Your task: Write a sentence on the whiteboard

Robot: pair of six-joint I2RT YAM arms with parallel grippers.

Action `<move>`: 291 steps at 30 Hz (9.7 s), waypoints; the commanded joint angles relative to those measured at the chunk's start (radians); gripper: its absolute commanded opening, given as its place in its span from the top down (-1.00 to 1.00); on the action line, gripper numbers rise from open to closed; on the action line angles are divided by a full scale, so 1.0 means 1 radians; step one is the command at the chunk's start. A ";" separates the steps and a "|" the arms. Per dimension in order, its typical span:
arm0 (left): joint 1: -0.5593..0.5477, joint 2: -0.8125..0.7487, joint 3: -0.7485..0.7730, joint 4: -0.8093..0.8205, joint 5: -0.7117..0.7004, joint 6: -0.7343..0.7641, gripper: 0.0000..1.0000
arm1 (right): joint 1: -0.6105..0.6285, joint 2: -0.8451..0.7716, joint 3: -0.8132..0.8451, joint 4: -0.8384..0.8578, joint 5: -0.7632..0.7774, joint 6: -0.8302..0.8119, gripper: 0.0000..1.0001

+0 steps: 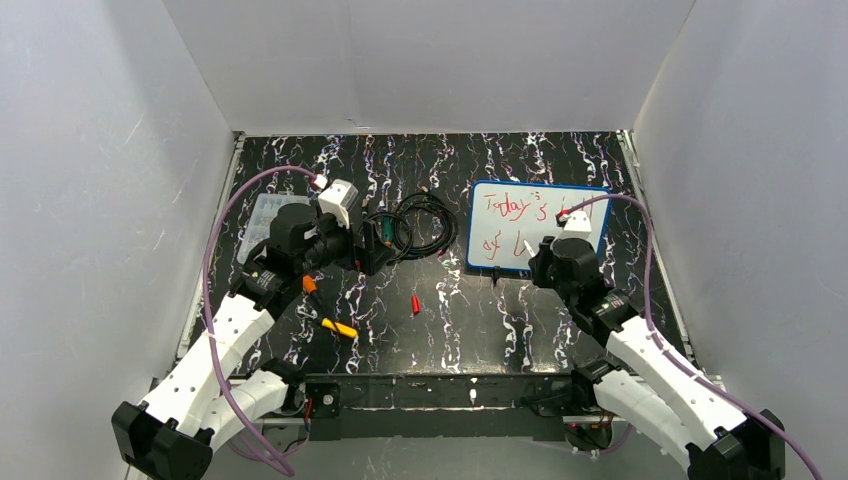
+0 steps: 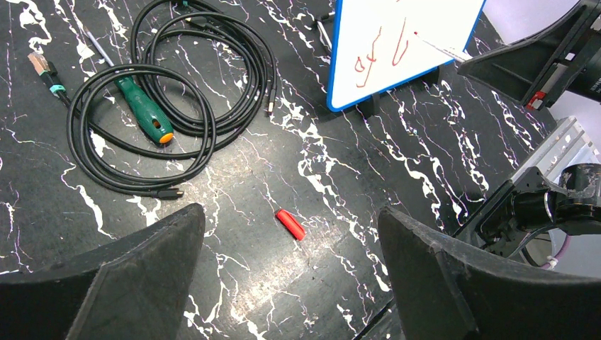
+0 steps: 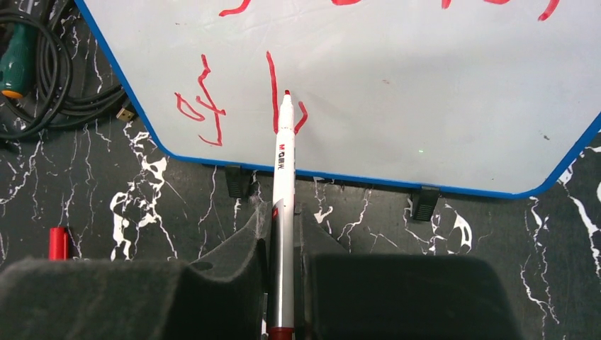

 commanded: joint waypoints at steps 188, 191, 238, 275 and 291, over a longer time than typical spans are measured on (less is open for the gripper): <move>0.006 -0.009 -0.015 0.014 0.019 -0.005 -0.81 | -0.035 0.083 0.005 -0.092 0.017 0.056 0.97; 0.007 -0.010 -0.015 0.014 0.019 -0.005 -0.81 | -0.036 0.086 0.003 -0.099 0.005 0.062 0.97; 0.007 -0.013 -0.015 0.012 0.018 -0.003 -0.81 | -0.035 0.013 0.029 -0.043 0.101 0.007 0.97; 0.007 -0.017 -0.015 0.014 0.023 -0.005 -0.81 | -0.035 0.010 0.044 0.005 0.121 -0.020 0.97; 0.006 -0.019 -0.015 0.014 0.025 -0.006 -0.81 | -0.035 0.036 0.002 -0.077 0.076 0.057 0.97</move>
